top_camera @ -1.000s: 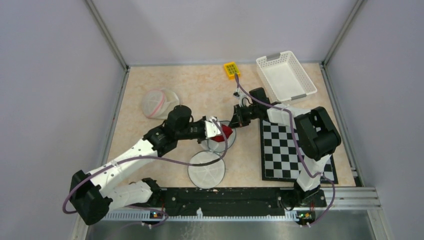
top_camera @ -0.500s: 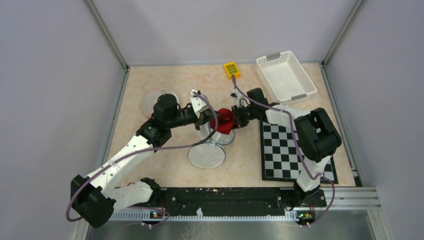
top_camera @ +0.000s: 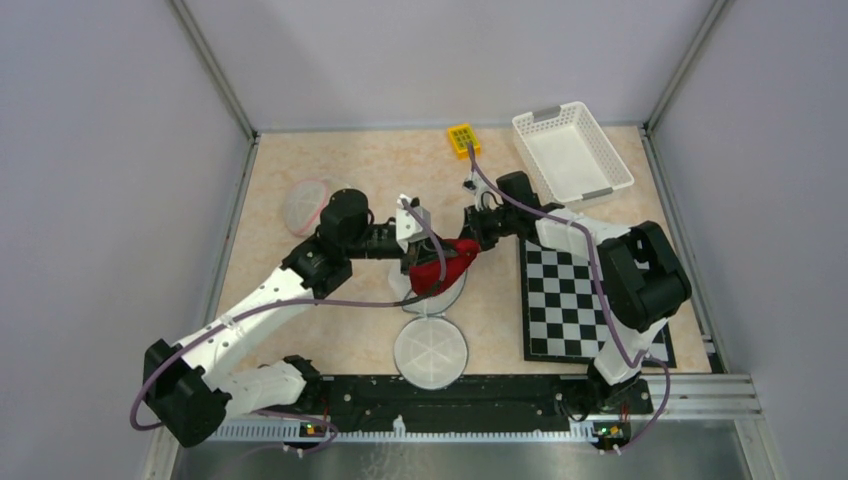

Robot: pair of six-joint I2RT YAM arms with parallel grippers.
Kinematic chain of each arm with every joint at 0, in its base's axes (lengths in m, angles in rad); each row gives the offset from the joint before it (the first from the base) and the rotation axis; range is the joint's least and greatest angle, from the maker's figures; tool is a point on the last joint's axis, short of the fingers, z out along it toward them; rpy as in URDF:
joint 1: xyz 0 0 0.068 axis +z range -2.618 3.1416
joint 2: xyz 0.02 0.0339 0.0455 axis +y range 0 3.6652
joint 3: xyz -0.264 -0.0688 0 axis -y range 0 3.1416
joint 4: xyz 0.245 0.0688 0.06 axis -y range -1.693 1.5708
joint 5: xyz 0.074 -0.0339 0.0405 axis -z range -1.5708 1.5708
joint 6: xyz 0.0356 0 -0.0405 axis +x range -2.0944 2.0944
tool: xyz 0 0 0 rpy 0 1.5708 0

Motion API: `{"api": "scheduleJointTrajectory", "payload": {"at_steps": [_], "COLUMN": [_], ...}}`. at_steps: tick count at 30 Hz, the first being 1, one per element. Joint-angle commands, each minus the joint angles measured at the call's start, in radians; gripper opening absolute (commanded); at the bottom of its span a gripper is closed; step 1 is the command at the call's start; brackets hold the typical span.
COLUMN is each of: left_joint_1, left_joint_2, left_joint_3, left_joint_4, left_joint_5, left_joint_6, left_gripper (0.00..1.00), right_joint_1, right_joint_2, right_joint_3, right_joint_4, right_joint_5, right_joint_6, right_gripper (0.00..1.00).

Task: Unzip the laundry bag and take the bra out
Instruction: Pick up the bra from the laundry bag.

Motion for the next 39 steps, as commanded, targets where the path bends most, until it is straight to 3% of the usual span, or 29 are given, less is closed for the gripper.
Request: {"api": "scheduleJointTrajectory", "payload": {"at_steps": [1, 7, 13, 26, 31, 39], "left_joint_1": [-0.002, 0.006, 0.064, 0.147, 0.155, 0.162], "left_joint_2": [0.009, -0.014, -0.037, -0.041, -0.029, -0.008], "left_joint_3": [0.146, 0.223, 0.239, 0.288, 0.322, 0.359], "left_joint_4": [0.155, 0.085, 0.067, 0.149, 0.15, 0.129], "left_joint_5": [0.121, 0.067, 0.102, 0.124, 0.136, 0.164], "left_joint_6": [-0.179, -0.148, -0.158, -0.301, -0.335, -0.331], "left_gripper": [0.0, 0.0, 0.0, 0.0, 0.0, 0.0], "right_joint_1": [0.012, 0.015, -0.02, -0.15, -0.202, -0.27], "right_joint_2": [-0.01, -0.007, -0.073, -0.333, -0.41, -0.541], "right_joint_3": [0.007, 0.018, 0.072, 0.229, 0.297, 0.359], "right_joint_4": [0.018, 0.007, -0.052, -0.278, -0.374, -0.347], "right_joint_5": [0.018, 0.009, -0.049, -0.152, -0.122, -0.283], "right_joint_6": [-0.017, -0.023, -0.035, -0.126, -0.223, -0.265], "right_gripper": [0.0, 0.0, 0.33, 0.65, 0.69, 0.71]}}
